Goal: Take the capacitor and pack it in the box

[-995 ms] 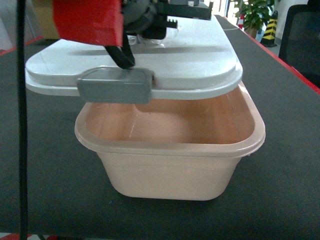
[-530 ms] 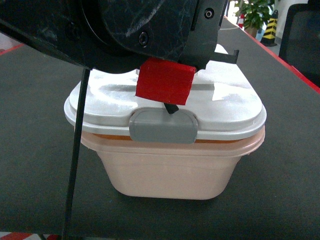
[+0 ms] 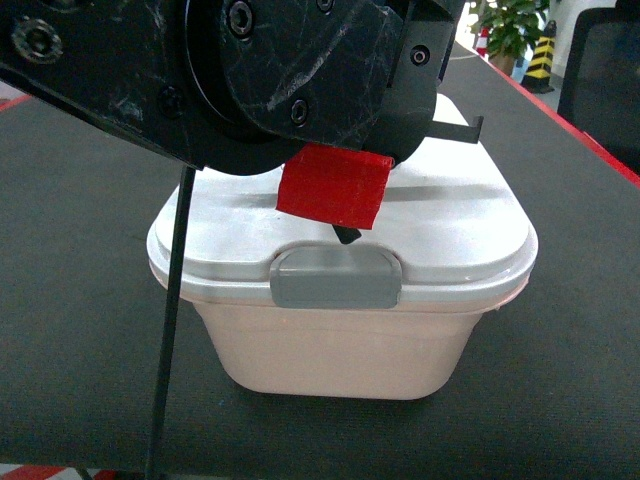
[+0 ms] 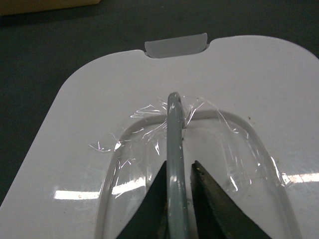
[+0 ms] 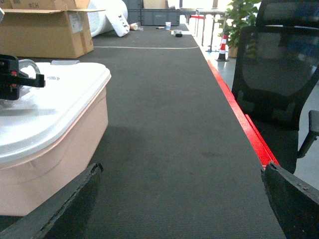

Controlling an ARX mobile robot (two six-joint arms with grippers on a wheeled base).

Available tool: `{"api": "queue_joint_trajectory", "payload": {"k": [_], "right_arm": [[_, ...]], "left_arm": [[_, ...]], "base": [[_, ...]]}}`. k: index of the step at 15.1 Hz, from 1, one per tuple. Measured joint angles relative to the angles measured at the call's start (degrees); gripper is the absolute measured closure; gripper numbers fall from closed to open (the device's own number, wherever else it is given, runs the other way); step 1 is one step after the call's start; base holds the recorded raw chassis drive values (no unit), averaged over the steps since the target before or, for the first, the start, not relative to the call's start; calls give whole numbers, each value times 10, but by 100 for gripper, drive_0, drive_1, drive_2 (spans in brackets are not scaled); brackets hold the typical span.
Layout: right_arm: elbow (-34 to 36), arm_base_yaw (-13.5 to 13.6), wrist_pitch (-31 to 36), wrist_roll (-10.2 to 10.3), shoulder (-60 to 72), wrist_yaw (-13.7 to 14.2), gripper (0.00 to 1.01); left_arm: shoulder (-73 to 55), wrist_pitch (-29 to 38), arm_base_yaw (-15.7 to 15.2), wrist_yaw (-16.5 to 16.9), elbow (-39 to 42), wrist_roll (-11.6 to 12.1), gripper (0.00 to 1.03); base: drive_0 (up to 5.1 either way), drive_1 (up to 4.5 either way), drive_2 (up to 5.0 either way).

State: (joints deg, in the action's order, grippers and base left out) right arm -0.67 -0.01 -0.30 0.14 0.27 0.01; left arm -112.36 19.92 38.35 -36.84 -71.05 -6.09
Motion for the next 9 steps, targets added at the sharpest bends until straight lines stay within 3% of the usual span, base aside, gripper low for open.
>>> {"api": "queue_joint_trajectory", "payload": {"k": [3, 4, 5, 6, 7, 9], "right_arm": [[0, 0, 0, 0, 0, 0, 3], [0, 0, 0, 0, 0, 0, 3], [0, 0, 0, 0, 0, 0, 3], [0, 0, 0, 0, 0, 0, 3], [0, 0, 0, 0, 0, 0, 3], [0, 0, 0, 0, 0, 0, 3]], "left_arm": [[32, 53, 2, -3, 30, 13, 57], [87, 130, 0, 12, 55, 32, 36], [141, 224, -12, 59, 93, 46, 18], [176, 265, -24, 76, 132, 51, 7], [204, 297, -37, 88, 170, 54, 3], [258, 350, -76, 116, 253, 66, 5]], "base": [[0, 0, 0], [0, 0, 0], [0, 0, 0], [0, 0, 0], [0, 0, 0], [0, 0, 0]]}}
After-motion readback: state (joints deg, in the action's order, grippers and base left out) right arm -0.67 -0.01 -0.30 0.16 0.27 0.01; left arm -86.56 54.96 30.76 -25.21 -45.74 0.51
